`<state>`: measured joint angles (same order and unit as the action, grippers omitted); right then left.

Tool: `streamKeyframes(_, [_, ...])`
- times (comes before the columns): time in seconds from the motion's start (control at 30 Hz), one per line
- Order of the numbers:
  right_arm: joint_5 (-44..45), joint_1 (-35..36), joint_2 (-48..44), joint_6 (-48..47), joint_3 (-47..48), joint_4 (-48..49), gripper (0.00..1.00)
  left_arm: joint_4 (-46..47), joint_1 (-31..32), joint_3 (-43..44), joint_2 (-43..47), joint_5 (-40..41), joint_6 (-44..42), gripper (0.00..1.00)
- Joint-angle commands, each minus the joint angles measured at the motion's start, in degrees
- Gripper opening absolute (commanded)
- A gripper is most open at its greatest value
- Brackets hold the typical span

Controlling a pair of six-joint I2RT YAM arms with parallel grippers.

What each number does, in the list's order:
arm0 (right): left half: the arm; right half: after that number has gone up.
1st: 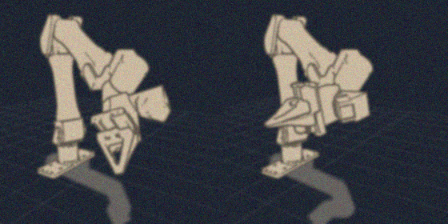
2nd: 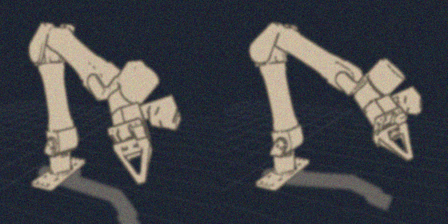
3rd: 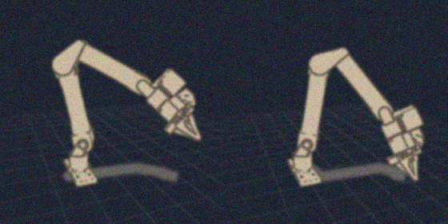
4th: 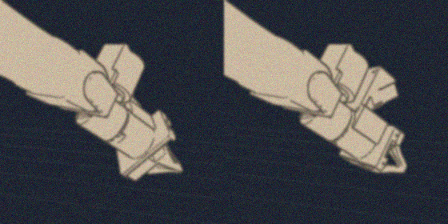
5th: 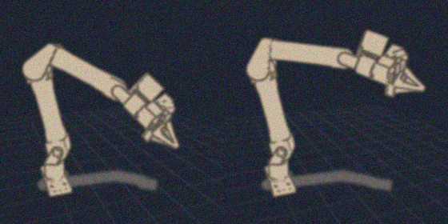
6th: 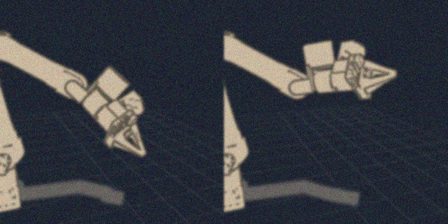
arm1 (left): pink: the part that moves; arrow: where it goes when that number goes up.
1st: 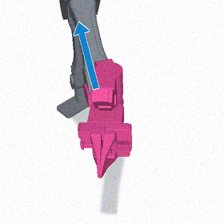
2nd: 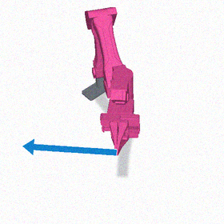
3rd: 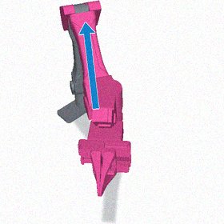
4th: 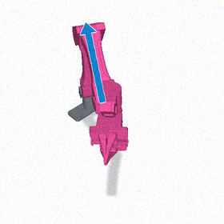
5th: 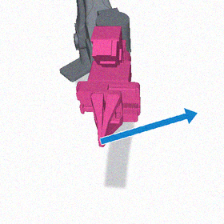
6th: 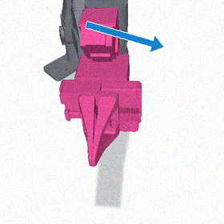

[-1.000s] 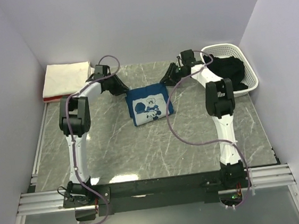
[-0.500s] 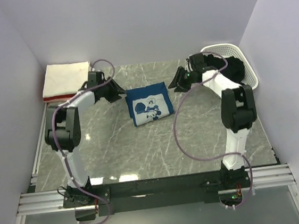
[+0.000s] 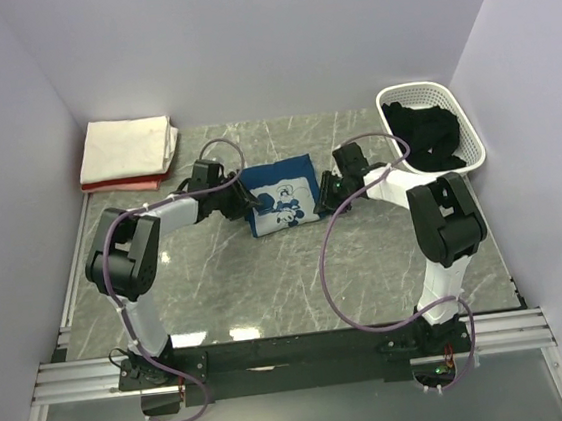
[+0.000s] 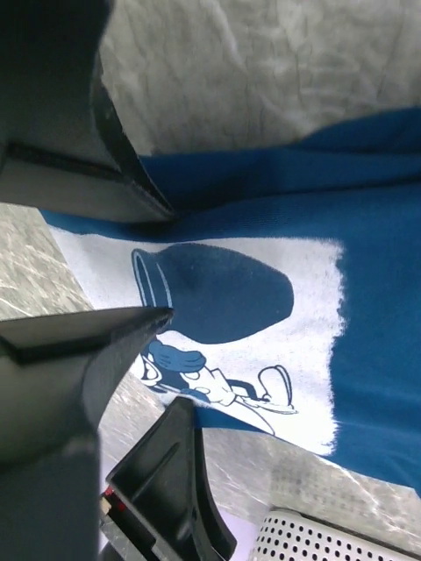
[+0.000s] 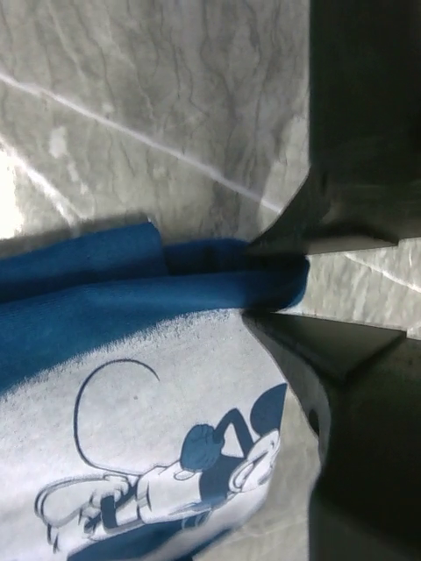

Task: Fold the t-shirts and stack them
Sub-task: Fold the tshirt, then neatly place the folded tshirt to the corner

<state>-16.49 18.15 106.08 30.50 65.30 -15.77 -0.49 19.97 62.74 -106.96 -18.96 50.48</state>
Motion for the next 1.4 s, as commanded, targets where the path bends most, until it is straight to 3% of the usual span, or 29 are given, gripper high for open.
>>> streamKeyframes(0.0, [4.2, 0.1, -2.3, -0.4, -1.4, 2.1, 0.35, 1.5, 0.4, 1.3, 1.0, 1.8, -0.1, 0.46])
streamKeyframes(0.1, [5.3, 0.1, -1.3, 0.2, -2.1, 1.9, 0.17, 1.4, 0.4, 0.4, 0.5, 2.7, -0.1, 0.42])
streamKeyframes(0.17, [5.2, 0.0, -1.1, 0.6, -2.7, 1.8, 0.11, 1.3, 0.4, 0.3, -0.2, 2.5, -0.2, 0.31])
streamKeyframes(0.23, [5.0, 0.0, -1.5, 0.8, -4.3, 2.6, 0.11, 0.8, 0.4, 0.4, -1.1, 2.3, -0.2, 0.22])
streamKeyframes(0.27, [5.0, 0.0, -1.8, 0.8, -4.8, 2.7, 0.11, 0.7, 0.4, 0.5, -1.2, 2.6, -0.1, 0.11])
streamKeyframes(0.37, [5.3, -0.1, -3.1, 0.5, -6.8, 3.1, 0.15, 0.7, 0.4, 0.0, -1.1, 2.9, -0.2, 0.01])
streamKeyframes(0.63, [3.9, -0.2, -8.3, -0.6, -8.2, 1.9, 0.19, -1.0, 0.3, -1.8, 1.3, 3.5, -0.6, 0.01])
streamKeyframes(0.87, [3.8, -0.4, -10.6, -1.0, -11.4, 2.1, 0.15, 0.0, 0.3, -6.0, 2.5, 3.1, -0.2, 0.00])
streamKeyframes(1.0, [3.8, -0.5, -10.6, -1.0, -11.9, 1.9, 0.21, 0.1, 0.2, -6.4, 4.1, 1.7, -0.3, 0.01])
streamKeyframes(1.1, [4.5, -0.6, -12.0, -1.2, -11.7, 1.0, 0.36, -1.5, 0.0, -5.3, 7.2, 1.7, -1.0, 0.08])
streamKeyframes(1.2, [5.5, -0.7, -15.1, -1.5, -11.6, -0.5, 0.43, -2.3, -1.4, -5.8, 10.3, 0.4, -1.0, 0.20])
streamKeyframes(1.37, [7.5, -0.5, -22.6, -1.9, -10.9, -3.8, 0.41, -2.9, -4.8, -7.6, 13.7, -1.8, -1.4, 0.37])
